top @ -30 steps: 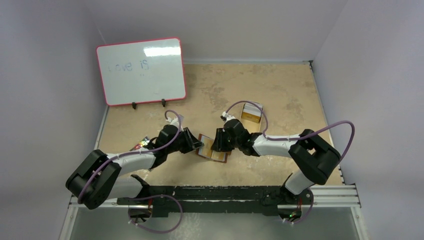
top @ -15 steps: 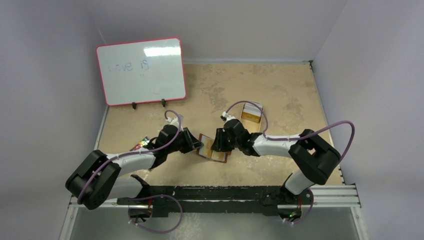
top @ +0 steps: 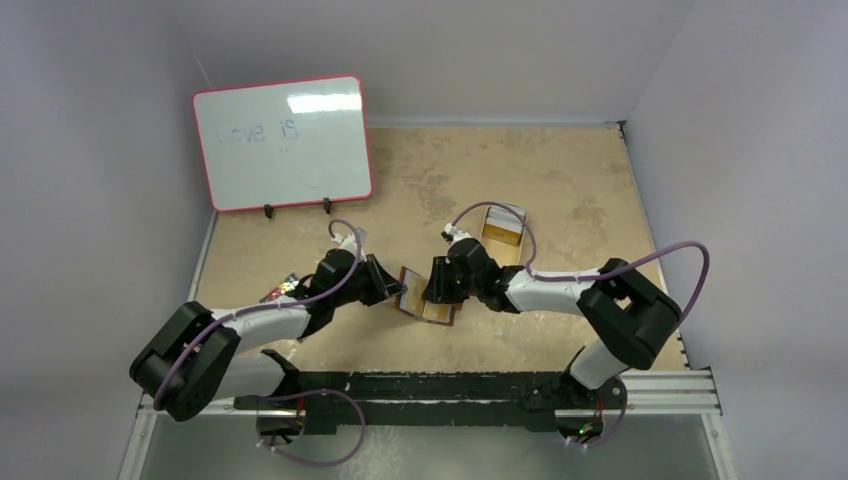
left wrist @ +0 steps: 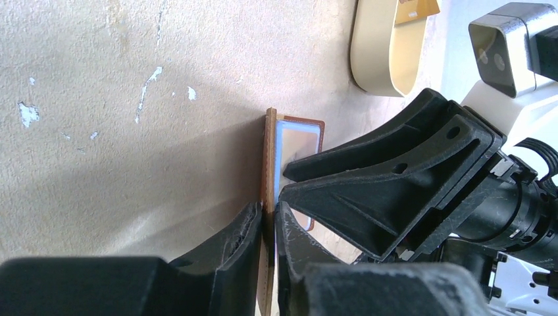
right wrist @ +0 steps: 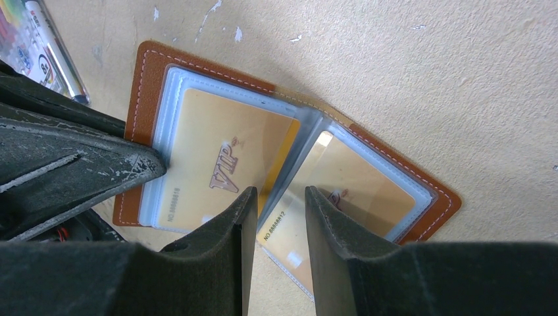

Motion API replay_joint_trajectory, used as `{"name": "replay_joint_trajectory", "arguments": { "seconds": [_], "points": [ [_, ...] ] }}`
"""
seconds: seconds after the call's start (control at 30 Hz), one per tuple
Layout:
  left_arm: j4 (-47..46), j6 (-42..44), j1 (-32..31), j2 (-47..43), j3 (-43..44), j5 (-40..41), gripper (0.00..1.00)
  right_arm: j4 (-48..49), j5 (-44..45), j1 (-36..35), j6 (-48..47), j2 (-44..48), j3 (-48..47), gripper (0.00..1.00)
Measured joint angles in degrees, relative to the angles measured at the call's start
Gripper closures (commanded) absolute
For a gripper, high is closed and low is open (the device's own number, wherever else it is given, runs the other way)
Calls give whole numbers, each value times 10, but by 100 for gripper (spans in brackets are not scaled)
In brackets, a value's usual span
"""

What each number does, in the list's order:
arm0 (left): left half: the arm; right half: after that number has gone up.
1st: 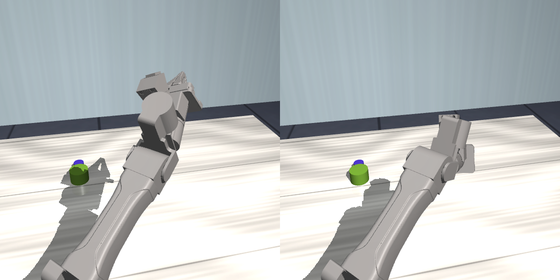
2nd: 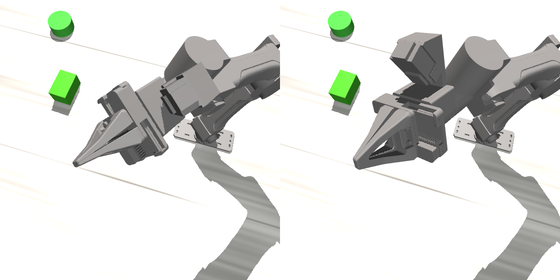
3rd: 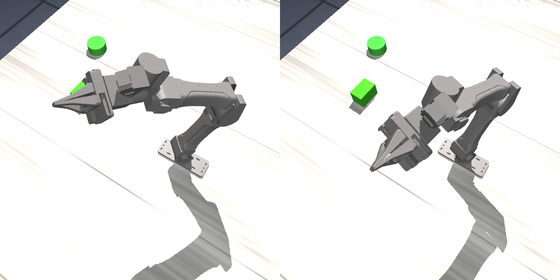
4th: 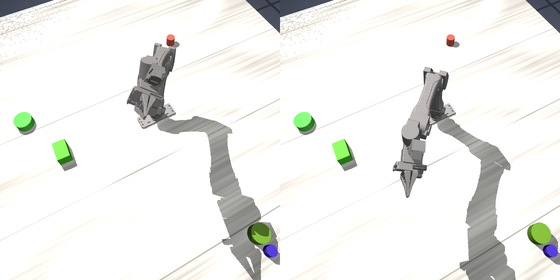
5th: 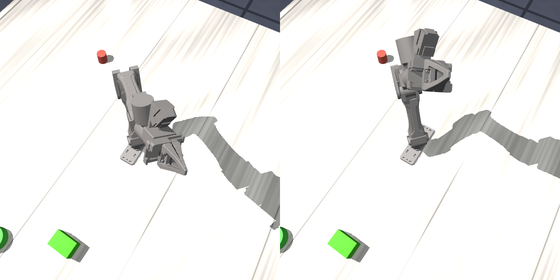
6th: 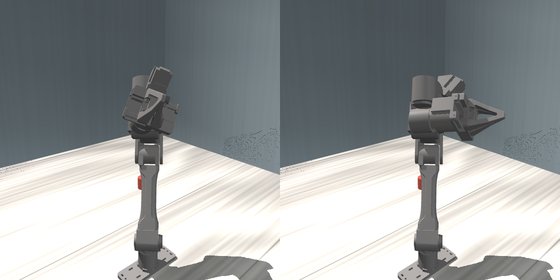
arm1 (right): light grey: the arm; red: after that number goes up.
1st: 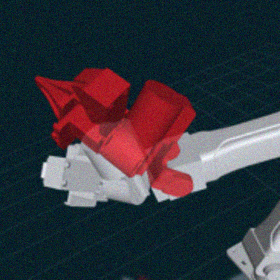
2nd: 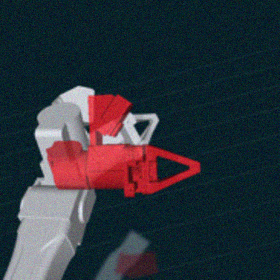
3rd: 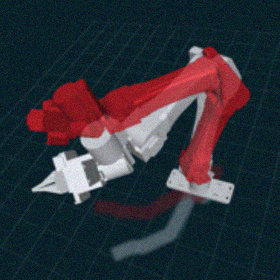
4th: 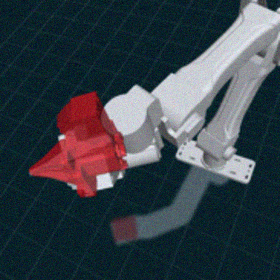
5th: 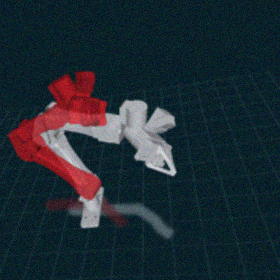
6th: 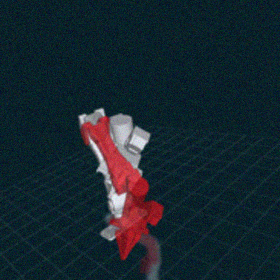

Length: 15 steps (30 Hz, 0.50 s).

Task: Put the credit cards into the card holder
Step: Turn over the card slot in the card holder.

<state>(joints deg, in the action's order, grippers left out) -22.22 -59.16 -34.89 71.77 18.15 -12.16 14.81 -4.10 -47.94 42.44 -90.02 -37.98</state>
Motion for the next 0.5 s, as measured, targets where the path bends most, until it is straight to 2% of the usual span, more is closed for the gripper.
{"name": "replay_joint_trajectory", "arguments": {
  "seconds": [0.13,0.27,0.37,0.5],
  "points": [
    [0,-1,0,0,0,0,100,0,0,0,0,0,0,64],
    [0,-1,0,0,0,0,100,1,0,0,0,0,0,64],
    [-3,-1,0,-1,0,-1,92,1,0,0,0,0,0,64],
    [-6,-3,0,-2,0,-4,100,2,0,0,0,0,1,64]
  ]
}}
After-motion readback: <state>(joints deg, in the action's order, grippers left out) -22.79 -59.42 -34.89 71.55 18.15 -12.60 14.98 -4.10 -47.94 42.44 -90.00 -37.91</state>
